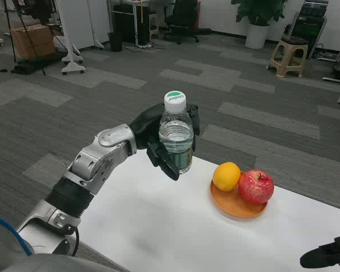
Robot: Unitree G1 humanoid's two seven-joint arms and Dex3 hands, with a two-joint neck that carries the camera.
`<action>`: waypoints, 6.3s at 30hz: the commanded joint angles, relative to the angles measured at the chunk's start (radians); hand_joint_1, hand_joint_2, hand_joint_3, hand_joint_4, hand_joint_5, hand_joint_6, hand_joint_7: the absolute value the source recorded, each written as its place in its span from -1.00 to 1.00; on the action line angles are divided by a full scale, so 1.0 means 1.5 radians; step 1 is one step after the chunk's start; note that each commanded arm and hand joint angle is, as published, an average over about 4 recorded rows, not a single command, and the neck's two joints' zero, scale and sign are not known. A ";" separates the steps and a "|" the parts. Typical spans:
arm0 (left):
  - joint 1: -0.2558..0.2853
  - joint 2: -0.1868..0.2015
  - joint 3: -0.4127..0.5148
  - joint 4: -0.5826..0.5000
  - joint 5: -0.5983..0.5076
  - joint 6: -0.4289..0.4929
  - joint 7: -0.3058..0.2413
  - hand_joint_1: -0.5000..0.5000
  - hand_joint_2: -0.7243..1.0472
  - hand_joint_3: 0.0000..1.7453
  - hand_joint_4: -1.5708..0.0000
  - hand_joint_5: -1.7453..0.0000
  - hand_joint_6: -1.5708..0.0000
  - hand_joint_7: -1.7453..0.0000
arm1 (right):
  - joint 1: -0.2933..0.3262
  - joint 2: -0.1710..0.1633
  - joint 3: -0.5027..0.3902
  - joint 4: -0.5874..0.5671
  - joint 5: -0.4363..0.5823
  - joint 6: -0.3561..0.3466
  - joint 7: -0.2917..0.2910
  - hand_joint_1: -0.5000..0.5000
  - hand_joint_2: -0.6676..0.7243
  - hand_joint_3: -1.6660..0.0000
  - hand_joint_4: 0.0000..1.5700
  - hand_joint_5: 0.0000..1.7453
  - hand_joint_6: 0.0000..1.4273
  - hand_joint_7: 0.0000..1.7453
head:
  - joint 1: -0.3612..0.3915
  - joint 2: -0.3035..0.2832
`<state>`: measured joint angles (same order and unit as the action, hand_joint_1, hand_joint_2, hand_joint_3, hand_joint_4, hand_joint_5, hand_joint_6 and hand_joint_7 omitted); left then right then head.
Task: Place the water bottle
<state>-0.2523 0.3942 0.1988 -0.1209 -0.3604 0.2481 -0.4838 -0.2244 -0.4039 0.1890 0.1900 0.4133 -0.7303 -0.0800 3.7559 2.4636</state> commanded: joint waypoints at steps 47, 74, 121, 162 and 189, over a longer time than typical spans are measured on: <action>0.048 -0.085 -0.045 0.371 0.090 -0.462 0.038 1.00 0.70 -0.80 -0.81 -1.00 -0.60 -0.60 | -0.019 0.000 -0.004 0.029 0.003 -0.002 -0.004 -0.50 0.73 1.00 -1.00 -1.00 -1.00 -1.00 | -0.027 -0.047; 0.048 -0.104 -0.069 0.652 0.077 -0.647 0.055 1.00 0.73 -0.80 -0.61 -1.00 -0.52 -0.74 | -0.021 0.004 0.001 0.035 0.003 -0.002 -0.004 -0.50 0.73 1.00 -1.00 -1.00 -1.00 -1.00 | -0.029 -0.078; 0.051 -0.102 -0.102 0.663 -0.052 -0.676 0.071 0.69 0.88 -0.77 1.00 -0.79 1.00 0.62 | -0.014 0.010 0.001 0.024 0.003 -0.003 -0.004 -0.42 0.82 1.00 -1.00 -1.00 -1.00 -1.00 | -0.017 -0.071; 0.090 -0.100 -0.008 0.510 -0.116 -0.612 0.157 -0.94 -0.95 -0.90 1.00 0.53 1.00 0.84 | -0.002 0.014 -0.003 -0.003 0.002 -0.005 -0.004 -0.25 0.82 1.00 -1.00 -1.00 -1.00 -1.00 | -0.010 -0.048; 0.063 -0.080 0.153 0.192 -0.071 -0.585 0.191 -1.00 -1.00 -0.90 1.00 0.65 1.00 0.84 | -0.014 0.018 -0.001 0.006 0.001 -0.005 -0.004 -0.25 0.82 1.00 -1.00 -1.00 -1.00 -1.00 | -0.013 -0.026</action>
<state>-0.1469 0.2644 0.4283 0.1796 -0.4781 -0.6376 -0.2054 -0.2306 -0.3788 0.1911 0.1959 0.4128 -0.7340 -0.0808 3.7391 2.4222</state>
